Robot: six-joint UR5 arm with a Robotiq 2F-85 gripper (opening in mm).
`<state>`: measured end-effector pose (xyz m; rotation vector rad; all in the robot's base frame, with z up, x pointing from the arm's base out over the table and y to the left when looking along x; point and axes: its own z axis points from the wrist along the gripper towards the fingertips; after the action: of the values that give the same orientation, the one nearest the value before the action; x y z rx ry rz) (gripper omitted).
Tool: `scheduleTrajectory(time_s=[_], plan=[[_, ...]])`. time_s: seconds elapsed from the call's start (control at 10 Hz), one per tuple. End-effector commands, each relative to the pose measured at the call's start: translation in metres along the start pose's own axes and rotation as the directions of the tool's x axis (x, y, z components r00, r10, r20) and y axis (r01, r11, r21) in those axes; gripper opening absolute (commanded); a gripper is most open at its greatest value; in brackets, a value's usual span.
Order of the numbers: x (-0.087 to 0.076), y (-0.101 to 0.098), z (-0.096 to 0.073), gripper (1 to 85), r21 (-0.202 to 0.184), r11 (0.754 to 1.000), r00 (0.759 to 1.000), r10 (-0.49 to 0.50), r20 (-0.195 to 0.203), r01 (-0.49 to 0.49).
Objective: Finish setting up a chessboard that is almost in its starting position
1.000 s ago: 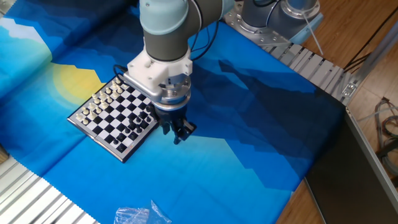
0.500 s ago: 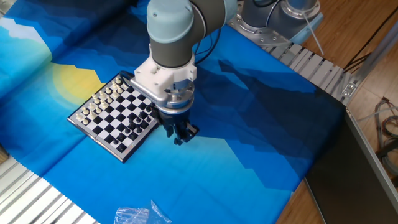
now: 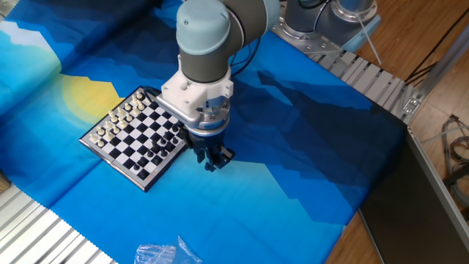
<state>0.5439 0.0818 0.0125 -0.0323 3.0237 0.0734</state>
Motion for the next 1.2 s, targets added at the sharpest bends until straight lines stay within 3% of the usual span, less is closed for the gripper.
scheduleTrajectory(time_s=[0.0, 1.1], plan=[[0.0006, -0.0022, 0.0024, 37.3, -0.002, 1.000, 1.000, 0.000, 0.001, 0.000], [-0.0002, 0.0004, 0.0003, 35.0, -0.003, 1.000, 1.000, 0.001, 0.014, -0.001]])
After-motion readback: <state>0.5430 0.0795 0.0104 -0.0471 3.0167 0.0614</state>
